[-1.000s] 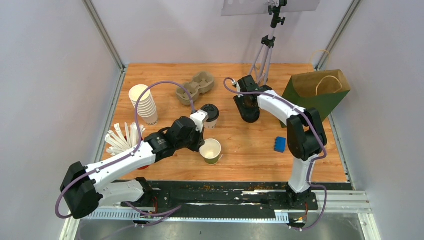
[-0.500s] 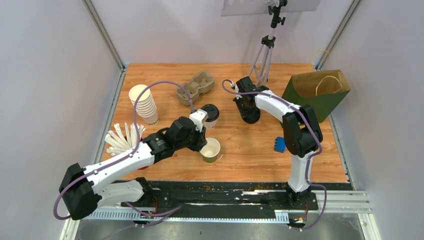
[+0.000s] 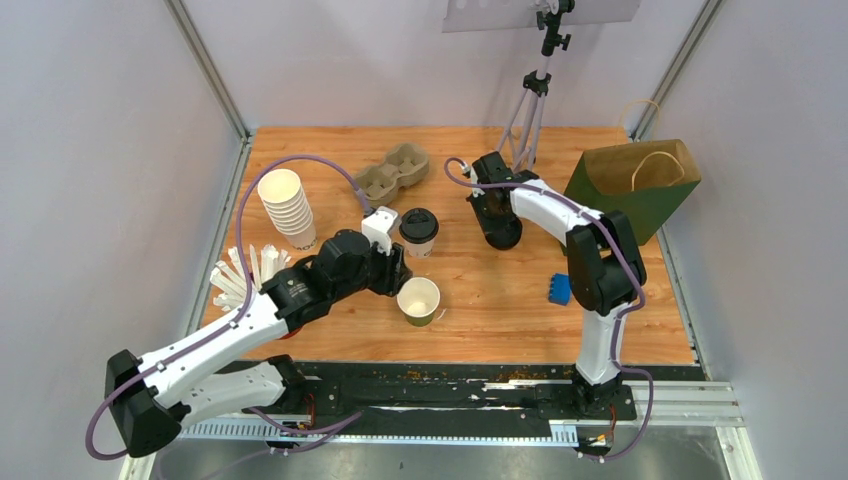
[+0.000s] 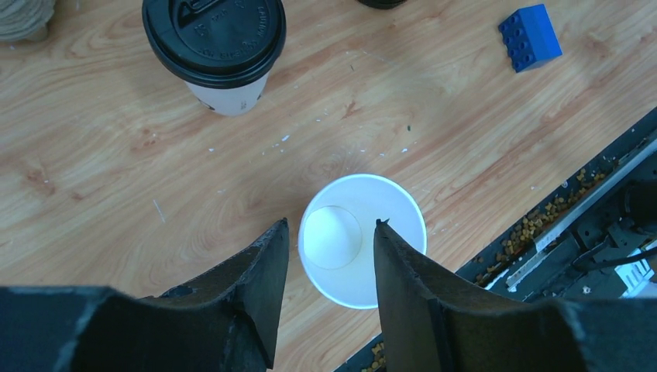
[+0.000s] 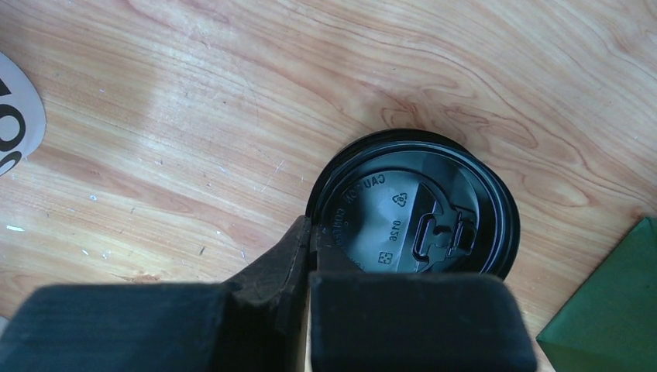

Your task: Pack the takeout coffee

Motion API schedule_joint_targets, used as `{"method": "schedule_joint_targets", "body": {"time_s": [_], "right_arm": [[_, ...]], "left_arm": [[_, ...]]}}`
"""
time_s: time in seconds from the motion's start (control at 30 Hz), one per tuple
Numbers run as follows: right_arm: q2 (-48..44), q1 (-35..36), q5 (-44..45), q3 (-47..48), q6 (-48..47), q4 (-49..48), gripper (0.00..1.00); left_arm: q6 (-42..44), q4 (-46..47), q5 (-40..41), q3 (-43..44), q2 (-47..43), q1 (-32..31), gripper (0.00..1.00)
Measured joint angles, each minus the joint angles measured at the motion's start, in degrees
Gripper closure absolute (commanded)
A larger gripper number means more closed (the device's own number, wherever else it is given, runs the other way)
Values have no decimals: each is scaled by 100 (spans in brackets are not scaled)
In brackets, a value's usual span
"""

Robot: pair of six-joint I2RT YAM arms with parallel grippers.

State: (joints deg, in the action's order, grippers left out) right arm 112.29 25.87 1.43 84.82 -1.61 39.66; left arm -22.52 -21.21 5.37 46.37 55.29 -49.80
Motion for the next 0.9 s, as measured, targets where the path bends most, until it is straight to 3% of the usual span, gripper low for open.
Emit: {"method": "schedule_joint_targets", "body": {"time_s": [0.5, 0.77, 0.9], "right_arm": [[-203, -94, -166, 271, 46, 299, 100], [-352, -116, -378, 710, 155, 861, 100], [-756, -120, -525, 761, 219, 1023, 100]], "left_arm": [[96, -435, 339, 247, -201, -4, 38], [184, -503, 367, 267, -348, -4, 20], [238, -592, 431, 374, -474, -4, 18]]}}
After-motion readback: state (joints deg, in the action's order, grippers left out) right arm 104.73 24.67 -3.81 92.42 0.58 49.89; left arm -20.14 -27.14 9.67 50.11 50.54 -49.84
